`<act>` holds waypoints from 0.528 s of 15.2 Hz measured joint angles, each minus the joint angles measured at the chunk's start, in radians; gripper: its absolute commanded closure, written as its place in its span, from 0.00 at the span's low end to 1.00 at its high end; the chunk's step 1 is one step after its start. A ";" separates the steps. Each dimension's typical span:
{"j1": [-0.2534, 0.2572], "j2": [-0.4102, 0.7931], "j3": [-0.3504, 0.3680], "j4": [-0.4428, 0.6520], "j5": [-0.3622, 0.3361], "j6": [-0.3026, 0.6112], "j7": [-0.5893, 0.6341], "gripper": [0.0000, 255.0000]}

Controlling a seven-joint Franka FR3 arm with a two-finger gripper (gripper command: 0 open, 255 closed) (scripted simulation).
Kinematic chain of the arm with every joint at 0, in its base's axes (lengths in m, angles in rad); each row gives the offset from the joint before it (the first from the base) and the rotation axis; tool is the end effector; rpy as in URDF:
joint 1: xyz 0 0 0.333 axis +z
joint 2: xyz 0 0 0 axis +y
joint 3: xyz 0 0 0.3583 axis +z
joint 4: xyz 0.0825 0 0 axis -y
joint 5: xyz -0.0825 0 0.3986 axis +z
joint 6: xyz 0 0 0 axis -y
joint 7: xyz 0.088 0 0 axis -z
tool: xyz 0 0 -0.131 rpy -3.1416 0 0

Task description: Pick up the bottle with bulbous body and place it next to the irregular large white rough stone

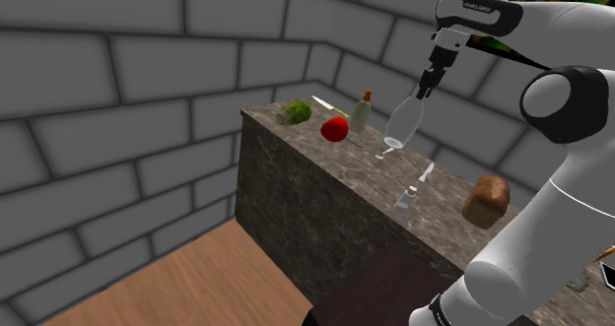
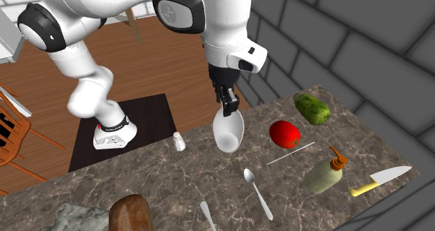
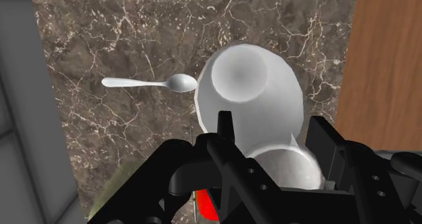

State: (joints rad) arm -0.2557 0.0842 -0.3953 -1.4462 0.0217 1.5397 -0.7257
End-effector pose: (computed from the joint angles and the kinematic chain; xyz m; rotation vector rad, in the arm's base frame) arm 0.4814 -0.3490 0.6551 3.1210 0.1203 0.0084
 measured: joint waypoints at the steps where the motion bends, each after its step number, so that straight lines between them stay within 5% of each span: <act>1: 0.000 -0.027 -0.002 -0.024 -0.010 -0.001 -0.002 1.00; 8: -0.018 -0.274 -0.013 -0.235 -0.107 -0.016 -0.033 1.00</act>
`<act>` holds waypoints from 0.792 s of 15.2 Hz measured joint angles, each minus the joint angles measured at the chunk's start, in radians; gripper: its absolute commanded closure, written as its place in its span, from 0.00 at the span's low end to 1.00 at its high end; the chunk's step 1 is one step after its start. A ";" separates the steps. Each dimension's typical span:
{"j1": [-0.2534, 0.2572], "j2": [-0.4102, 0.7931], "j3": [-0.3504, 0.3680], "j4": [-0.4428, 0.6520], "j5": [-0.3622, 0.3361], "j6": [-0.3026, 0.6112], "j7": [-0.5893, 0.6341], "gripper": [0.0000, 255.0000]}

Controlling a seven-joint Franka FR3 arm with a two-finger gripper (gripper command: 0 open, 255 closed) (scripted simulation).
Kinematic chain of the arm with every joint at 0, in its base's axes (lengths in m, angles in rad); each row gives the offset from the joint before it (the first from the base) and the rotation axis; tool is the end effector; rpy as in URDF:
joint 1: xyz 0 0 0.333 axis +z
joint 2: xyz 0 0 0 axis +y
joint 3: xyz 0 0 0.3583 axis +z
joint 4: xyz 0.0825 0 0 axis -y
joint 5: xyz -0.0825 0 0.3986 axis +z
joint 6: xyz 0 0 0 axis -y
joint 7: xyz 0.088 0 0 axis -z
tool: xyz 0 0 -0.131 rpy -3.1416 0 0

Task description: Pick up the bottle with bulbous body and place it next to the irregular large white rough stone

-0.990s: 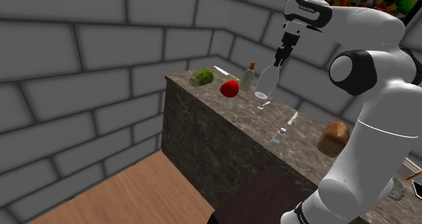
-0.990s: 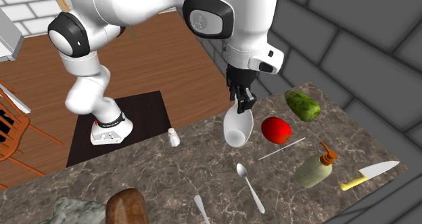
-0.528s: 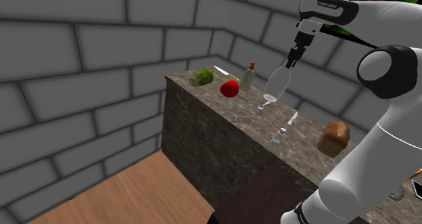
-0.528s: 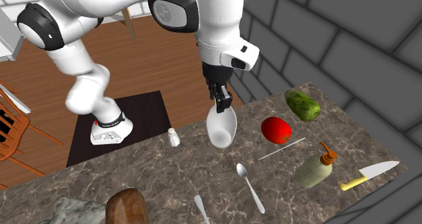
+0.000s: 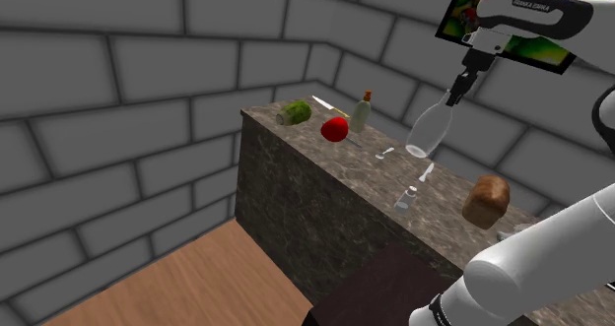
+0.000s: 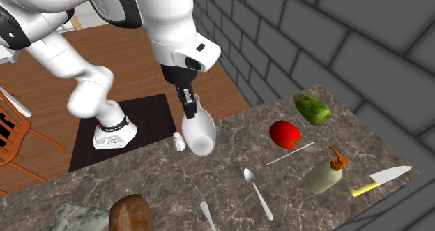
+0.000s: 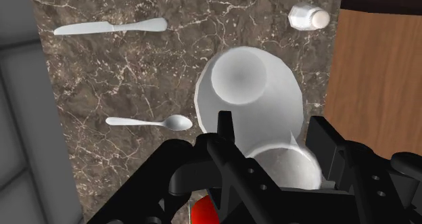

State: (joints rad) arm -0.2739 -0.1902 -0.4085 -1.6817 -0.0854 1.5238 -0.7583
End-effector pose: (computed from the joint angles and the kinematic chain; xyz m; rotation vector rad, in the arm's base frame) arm 0.3679 -0.3430 0.6772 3.1206 0.1204 0.0094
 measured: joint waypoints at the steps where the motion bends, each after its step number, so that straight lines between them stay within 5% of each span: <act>1: -0.005 -0.030 -0.001 -0.025 -0.012 -0.003 -0.005 1.00; 12: -0.081 -0.330 -0.022 -0.158 -0.137 -0.142 -0.100 1.00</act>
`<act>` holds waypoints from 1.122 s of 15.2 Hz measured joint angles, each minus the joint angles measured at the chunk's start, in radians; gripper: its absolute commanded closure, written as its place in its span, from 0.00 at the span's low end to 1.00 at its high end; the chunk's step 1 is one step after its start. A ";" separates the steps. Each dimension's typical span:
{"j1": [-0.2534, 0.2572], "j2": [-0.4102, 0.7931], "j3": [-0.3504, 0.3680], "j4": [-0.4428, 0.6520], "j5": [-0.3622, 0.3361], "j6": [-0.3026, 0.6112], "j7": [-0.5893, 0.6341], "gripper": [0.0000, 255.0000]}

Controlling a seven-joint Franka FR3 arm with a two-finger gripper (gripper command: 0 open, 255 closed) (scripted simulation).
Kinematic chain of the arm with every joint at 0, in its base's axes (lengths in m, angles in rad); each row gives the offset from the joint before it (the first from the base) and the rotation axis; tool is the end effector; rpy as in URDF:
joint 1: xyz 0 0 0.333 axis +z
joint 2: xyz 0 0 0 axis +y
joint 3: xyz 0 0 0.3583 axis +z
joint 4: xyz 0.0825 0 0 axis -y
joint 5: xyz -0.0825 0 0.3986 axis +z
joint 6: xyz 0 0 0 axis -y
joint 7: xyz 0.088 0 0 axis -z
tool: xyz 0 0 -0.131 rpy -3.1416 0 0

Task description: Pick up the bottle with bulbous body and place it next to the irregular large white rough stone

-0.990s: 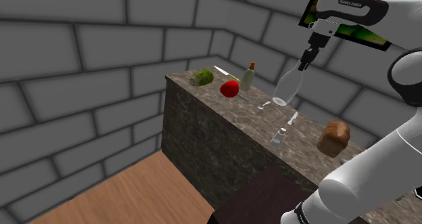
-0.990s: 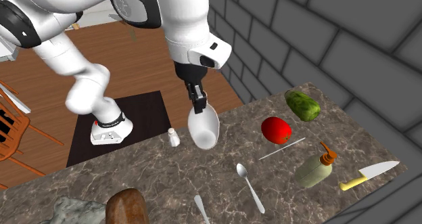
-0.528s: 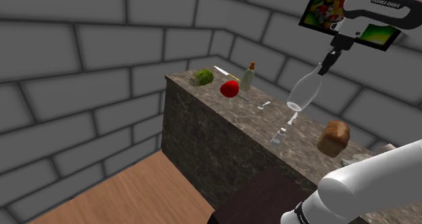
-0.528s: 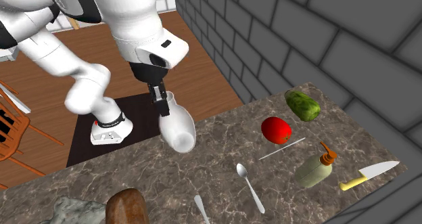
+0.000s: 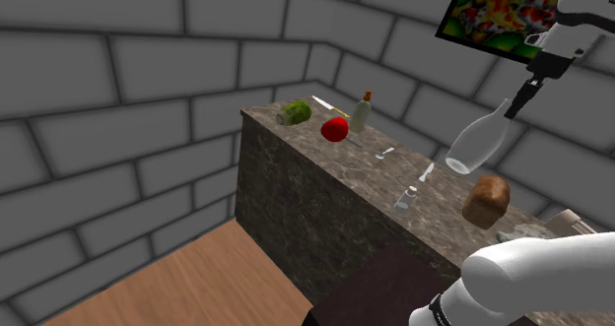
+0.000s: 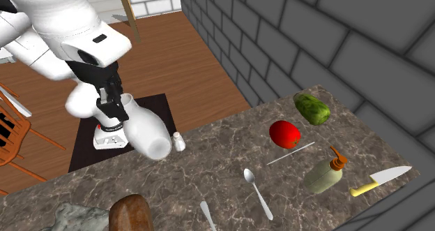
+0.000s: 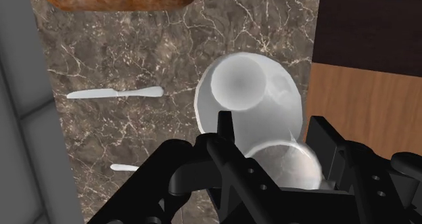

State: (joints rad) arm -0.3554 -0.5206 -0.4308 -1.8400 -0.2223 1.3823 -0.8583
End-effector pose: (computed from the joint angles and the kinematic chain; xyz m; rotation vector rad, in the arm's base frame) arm 0.1988 -0.3323 0.7123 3.1205 0.1208 0.0097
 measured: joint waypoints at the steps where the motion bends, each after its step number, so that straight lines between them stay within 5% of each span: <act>1: -0.007 -0.018 -0.006 -0.002 -0.010 -0.012 -0.014 1.00; 17: -0.113 -0.265 -0.099 0.068 -0.194 -0.265 -0.278 1.00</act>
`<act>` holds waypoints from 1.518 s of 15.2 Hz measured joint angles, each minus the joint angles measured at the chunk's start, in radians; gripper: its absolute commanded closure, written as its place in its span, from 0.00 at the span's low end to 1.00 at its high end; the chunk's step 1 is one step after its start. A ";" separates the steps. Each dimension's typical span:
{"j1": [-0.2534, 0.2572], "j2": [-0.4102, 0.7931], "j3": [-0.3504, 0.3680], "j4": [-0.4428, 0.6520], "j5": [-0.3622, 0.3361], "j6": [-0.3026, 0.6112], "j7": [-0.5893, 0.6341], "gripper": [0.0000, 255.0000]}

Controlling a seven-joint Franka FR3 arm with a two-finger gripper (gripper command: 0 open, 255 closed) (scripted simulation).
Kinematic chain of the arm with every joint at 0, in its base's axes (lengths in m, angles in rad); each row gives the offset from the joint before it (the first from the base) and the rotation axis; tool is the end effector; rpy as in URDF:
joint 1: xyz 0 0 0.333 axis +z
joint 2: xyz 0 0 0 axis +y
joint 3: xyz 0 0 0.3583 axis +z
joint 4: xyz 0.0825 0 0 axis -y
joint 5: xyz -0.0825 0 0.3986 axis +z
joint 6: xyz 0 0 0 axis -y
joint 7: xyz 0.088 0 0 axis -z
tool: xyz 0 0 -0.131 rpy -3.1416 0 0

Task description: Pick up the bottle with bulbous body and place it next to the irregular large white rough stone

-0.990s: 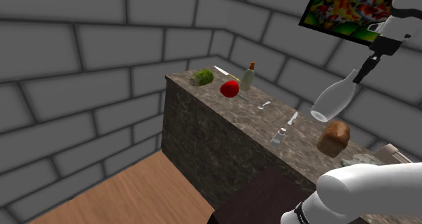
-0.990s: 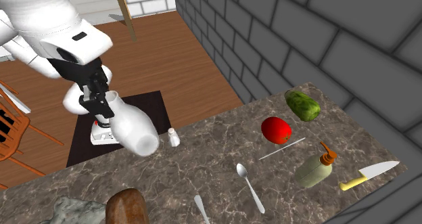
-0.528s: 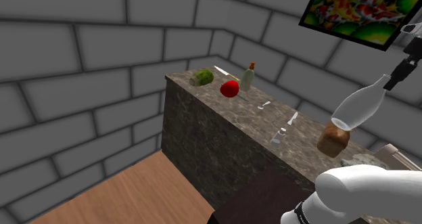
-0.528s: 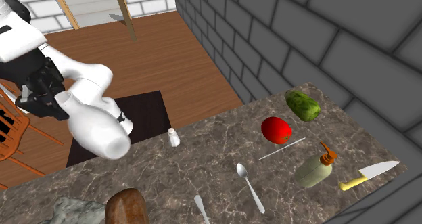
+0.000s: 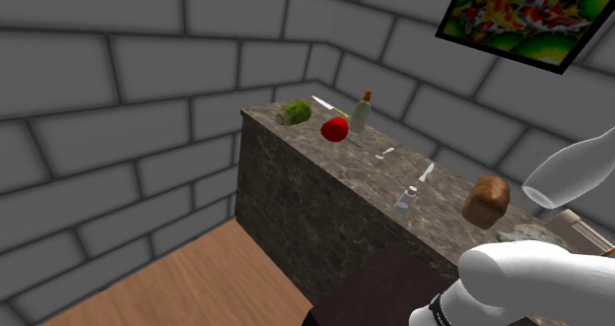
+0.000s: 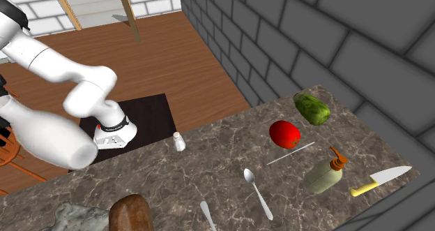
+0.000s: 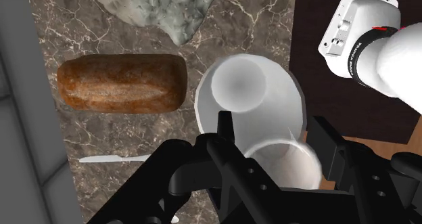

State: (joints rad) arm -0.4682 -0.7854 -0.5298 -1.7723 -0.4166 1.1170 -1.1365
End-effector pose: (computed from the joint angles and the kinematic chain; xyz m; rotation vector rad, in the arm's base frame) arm -0.0279 -0.3201 0.7566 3.1201 0.1197 0.0101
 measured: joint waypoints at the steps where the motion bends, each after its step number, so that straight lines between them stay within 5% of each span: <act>1: -0.005 -0.008 -0.004 0.016 -0.011 -0.019 -0.018 1.00; 14: -0.008 -0.025 -0.159 0.307 -0.212 -0.207 -0.363 1.00; 21: 0.082 0.058 -0.338 0.600 -0.342 -0.285 -0.627 1.00; 23: 0.075 0.045 -0.341 0.591 -0.355 -0.280 -0.642 1.00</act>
State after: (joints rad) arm -0.3929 -0.7408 -0.8710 -1.1814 -0.7712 0.8371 -1.7783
